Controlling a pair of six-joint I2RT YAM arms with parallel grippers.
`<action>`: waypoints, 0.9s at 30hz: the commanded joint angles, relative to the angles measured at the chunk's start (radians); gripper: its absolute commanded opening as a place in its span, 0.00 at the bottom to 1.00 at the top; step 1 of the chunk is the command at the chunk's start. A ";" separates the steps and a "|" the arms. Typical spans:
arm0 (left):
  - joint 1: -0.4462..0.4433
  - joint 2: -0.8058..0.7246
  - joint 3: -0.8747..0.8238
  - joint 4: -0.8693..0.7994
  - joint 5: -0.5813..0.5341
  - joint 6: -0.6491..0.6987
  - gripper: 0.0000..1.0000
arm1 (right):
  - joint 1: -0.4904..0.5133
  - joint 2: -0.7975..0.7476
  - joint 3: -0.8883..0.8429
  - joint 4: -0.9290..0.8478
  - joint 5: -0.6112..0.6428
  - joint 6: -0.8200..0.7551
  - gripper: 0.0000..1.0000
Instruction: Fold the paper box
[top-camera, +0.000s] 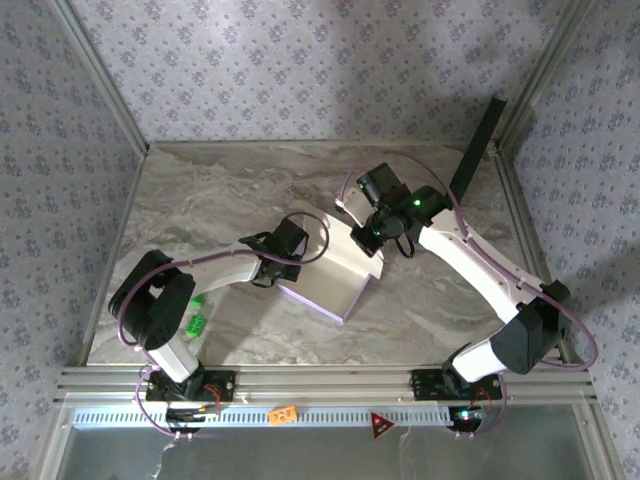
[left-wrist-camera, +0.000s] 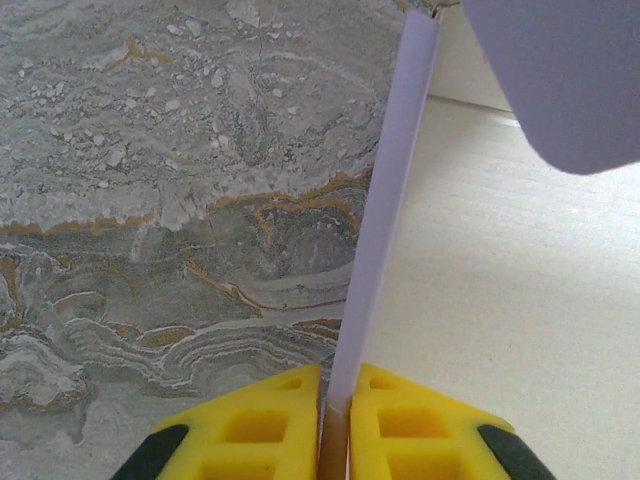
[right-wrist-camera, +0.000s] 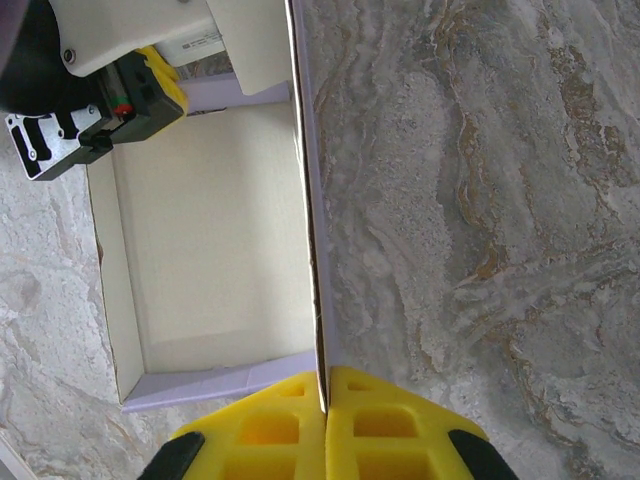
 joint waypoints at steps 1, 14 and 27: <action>-0.008 0.026 -0.030 -0.054 -0.001 0.027 0.19 | 0.000 -0.046 0.025 0.063 -0.037 0.033 0.12; 0.036 -0.177 0.015 -0.148 0.107 0.033 0.45 | 0.001 -0.081 0.022 0.078 -0.060 0.036 0.29; 0.164 -0.313 0.047 -0.093 0.305 0.117 0.59 | 0.011 -0.201 0.014 0.057 0.120 0.313 0.51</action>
